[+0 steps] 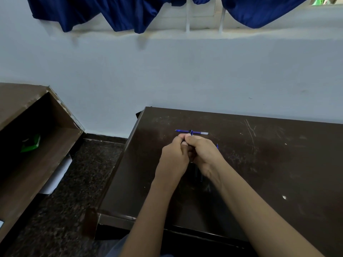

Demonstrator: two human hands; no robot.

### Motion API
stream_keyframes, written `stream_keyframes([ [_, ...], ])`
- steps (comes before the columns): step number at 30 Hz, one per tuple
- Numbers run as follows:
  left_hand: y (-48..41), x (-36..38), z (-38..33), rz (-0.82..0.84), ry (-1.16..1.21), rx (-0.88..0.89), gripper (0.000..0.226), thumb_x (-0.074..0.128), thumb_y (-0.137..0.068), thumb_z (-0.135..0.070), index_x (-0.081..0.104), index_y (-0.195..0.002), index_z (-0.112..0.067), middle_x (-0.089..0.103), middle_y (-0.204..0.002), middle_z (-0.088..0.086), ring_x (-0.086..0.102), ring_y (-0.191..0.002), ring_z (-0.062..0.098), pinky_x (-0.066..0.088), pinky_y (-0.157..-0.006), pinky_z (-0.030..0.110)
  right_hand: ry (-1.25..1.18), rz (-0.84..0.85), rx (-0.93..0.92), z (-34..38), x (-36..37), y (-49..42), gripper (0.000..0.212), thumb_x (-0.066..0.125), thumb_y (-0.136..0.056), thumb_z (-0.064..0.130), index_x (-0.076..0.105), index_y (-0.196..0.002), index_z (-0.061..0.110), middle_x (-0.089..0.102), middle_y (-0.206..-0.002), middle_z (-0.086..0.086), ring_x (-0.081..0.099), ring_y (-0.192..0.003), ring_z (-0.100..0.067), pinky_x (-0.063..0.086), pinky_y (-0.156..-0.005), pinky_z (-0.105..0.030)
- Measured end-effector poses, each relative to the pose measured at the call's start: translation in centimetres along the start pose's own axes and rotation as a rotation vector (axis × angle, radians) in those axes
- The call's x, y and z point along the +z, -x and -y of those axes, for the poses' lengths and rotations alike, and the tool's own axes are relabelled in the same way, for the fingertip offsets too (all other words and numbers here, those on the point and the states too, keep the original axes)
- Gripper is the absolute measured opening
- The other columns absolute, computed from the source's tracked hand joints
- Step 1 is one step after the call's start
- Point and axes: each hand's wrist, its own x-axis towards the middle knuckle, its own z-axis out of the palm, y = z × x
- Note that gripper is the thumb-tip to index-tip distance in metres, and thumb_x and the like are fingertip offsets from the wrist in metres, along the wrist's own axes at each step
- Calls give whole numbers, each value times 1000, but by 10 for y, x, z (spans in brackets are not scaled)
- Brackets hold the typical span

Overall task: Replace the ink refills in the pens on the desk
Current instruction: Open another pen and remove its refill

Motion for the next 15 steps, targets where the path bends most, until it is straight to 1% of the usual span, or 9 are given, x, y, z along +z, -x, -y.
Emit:
stream_keyframes([
  [2, -1, 1, 2, -41, -18, 35, 35, 35, -100, -27, 54, -129, -25, 65, -102, -2, 60, -86, 11, 44, -70, 20, -31, -2, -5, 1, 1, -1, 25, 48, -97, 17, 66, -80, 15, 64, -65, 4, 56, -62, -11, 43, -59, -26],
  [4, -3, 1, 3, -69, -46, 53, 34, 37, -99, -29, 55, -127, -28, 68, -104, -3, 62, -90, 13, 46, -73, 24, -82, -1, 6, 0, 1, -1, 24, 48, -97, 15, 67, -82, 13, 65, -70, 0, 57, -66, -14, 46, -64, -29],
  [6, -4, 2, 4, -89, -71, 54, 34, 39, -98, -29, 56, -126, -30, 68, -105, -4, 62, -91, 13, 46, -73, 24, -123, 1, 25, -1, 1, -2, 23, 48, -97, 13, 68, -86, 10, 66, -75, -4, 58, -69, -15, 46, -71, -31],
  [8, -4, 3, 6, -96, -95, 53, 34, 40, -97, -30, 56, -127, -31, 68, -102, -6, 62, -90, 12, 44, -69, 21, -172, -1, 32, 0, 0, -2, 24, 47, -97, 11, 68, -86, 8, 65, -74, -4, 56, -68, -15, 44, -73, -31],
  [10, -4, 4, 6, -97, -115, 61, 33, 40, -97, -34, 54, -127, -32, 64, -91, -10, 59, -81, 10, 40, -60, 17, -197, -3, 9, 1, -1, -2, 27, 46, -98, 11, 69, -83, 10, 66, -68, -1, 53, -64, -13, 42, -68, -28],
  [12, -4, 3, 5, -83, -106, 72, 32, 40, -97, -38, 54, -126, -32, 60, -85, -13, 57, -76, 7, 39, -57, 16, -183, 2, -19, 3, -3, -3, 31, 45, -99, 12, 70, -81, 13, 67, -65, 1, 51, -64, -13, 40, -64, -26],
  [13, -5, 3, 5, -72, -101, 72, 29, 40, -97, -38, 55, -121, -30, 60, -82, -13, 56, -72, 6, 39, -56, 17, -174, 9, -23, 4, -3, -3, 31, 44, -99, 13, 70, -82, 13, 68, -67, 1, 53, -65, -13, 41, -64, -26],
  [14, -4, 2, 4, -60, -105, 68, 24, 40, -97, -37, 56, -112, -28, 58, -76, -11, 55, -68, 7, 39, -54, 18, -181, 17, -25, 5, -3, -3, 31, 43, -99, 13, 70, -83, 13, 69, -71, 1, 54, -67, -13, 44, -64, -26],
  [15, -3, 3, 4, -48, -121, 64, 19, 39, -97, -36, 55, -97, -26, 54, -69, -9, 52, -63, 8, 37, -52, 21, -215, 15, -34, 6, -4, -4, 30, 42, -100, 13, 68, -85, 12, 68, -76, -1, 56, -68, -13, 46, -62, -24],
])
